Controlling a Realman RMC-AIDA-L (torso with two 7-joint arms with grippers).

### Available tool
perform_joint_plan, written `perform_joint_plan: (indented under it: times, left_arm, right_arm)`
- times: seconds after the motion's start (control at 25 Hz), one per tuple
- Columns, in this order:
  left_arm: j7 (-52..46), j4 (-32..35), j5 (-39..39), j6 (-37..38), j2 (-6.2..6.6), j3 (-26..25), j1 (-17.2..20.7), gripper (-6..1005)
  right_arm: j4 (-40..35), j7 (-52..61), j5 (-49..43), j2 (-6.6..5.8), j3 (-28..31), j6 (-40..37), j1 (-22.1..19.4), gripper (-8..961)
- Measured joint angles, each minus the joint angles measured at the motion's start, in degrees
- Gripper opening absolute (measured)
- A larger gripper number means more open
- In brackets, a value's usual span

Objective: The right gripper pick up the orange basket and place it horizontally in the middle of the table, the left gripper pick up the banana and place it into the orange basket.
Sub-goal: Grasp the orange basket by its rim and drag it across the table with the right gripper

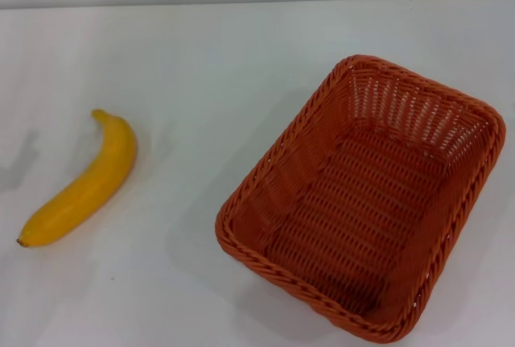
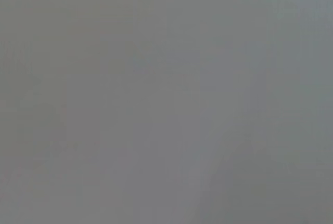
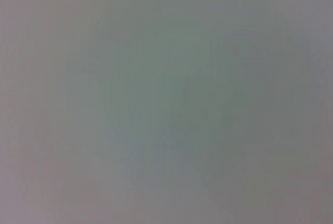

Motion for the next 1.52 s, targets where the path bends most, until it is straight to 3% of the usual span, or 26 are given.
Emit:
perform_joint_plan:
  times: [0.16,0.44,0.64,0.88,1.08,1.24,1.4,1.52]
  left_arm:
    - [-1.42,0.54,0.18,-0.66,0.04,0.0,-0.51,886]
    - [-1.48,0.44,0.59,-0.63,0.18,-0.06,-0.71,883]
    - [-1.51,0.21,0.66,-0.55,0.18,-0.34,-0.33,881]
    - [-1.49,0.05,0.67,-0.07,0.47,-0.6,-0.54,878]
    - [-1.56,-0.17,0.68,-0.05,0.51,-0.2,-0.81,876]
    - [-1.58,-0.24,0.68,-0.22,0.5,-0.17,-0.77,874]
    - [-1.48,-0.3,0.67,-0.42,0.5,-0.15,-0.67,872]
    - [-1.46,-0.67,0.75,-0.48,0.52,-0.06,-0.49,871]
  right_arm:
    - [-4.33,4.74,-0.25,0.17,-0.12,1.65,-1.46,839]
    - [-17.47,14.99,-8.58,0.1,-0.19,2.0,-2.27,837]
    - [-21.43,20.69,-8.76,0.29,-0.07,2.84,-1.66,836]
    - [-34.99,34.12,-20.57,-0.49,-2.35,2.73,0.61,834]
    - [-49.34,50.91,-36.77,-2.03,-5.67,4.42,5.1,833]
    - [-58.98,64.37,-50.66,-4.34,-11.72,8.04,10.17,832]
    - [-62.45,73.56,-62.21,-6.09,-17.86,14.21,17.99,831]
    - [-62.09,77.3,-70.72,-6.16,-21.37,17.59,24.24,830]
